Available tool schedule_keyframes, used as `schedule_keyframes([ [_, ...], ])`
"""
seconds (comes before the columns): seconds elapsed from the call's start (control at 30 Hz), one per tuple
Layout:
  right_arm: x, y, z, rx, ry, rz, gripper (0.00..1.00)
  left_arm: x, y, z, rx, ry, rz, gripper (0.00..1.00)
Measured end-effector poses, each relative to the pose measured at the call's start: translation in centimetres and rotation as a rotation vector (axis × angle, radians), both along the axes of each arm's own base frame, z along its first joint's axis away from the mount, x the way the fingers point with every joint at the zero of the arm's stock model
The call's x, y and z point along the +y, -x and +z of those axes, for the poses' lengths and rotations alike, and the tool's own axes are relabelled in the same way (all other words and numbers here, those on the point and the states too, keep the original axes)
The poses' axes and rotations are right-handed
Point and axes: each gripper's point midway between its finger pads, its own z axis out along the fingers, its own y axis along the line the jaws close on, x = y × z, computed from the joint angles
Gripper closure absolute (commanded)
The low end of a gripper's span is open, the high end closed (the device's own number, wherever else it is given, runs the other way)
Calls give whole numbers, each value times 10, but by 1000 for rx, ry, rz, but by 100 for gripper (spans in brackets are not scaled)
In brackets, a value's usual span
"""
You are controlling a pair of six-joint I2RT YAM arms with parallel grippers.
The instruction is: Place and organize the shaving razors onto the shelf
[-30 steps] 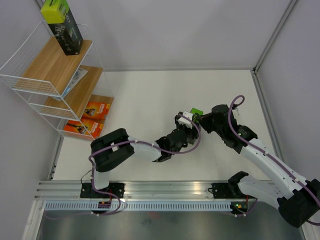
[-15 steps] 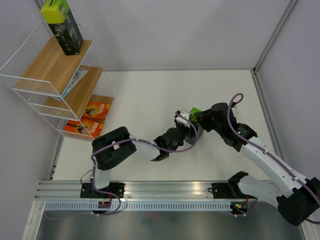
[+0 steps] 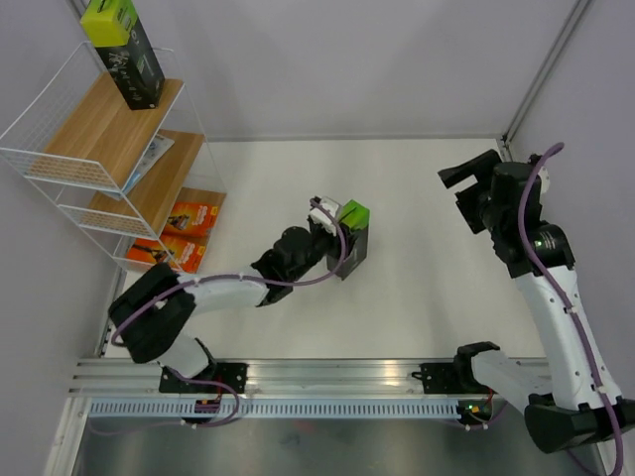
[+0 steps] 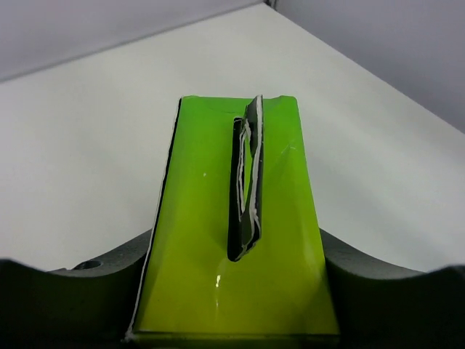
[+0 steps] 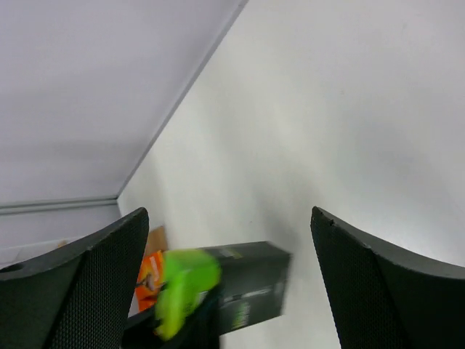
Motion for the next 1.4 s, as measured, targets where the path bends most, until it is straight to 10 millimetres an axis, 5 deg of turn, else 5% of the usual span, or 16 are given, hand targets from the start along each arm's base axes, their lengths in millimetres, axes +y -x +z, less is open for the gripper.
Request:
schedule_keyframes([
  [0.1, -22, 3, -14, 20, 57, -19, 2, 39, -7, 49, -50, 13, 10, 65],
  [0.3, -16, 11, -72, 117, 107, 71, 2, 128, -28, 170, -203, 16, 105, 64],
  [0.43, -11, 7, -81, 104, 110, 104, 2, 166, -28, 263, -326, -16, 144, 64],
  [0.6, 0, -1, -85, 83, 95, 162, 2, 206, -17, 333, -410, -55, 182, 63],
  [0.97, 14, -4, -118, 159, 85, 249, 2, 278, -19, 398, -430, -124, 286, 63],
  [1.23, 16, 4, -148, 226, 82, 276, 2, 313, -22, 393, -375, -156, 377, 63],
  [1.4, 16, 4, -150, 229, 81, 279, 2, 336, -26, 388, -344, -168, 463, 63],
])
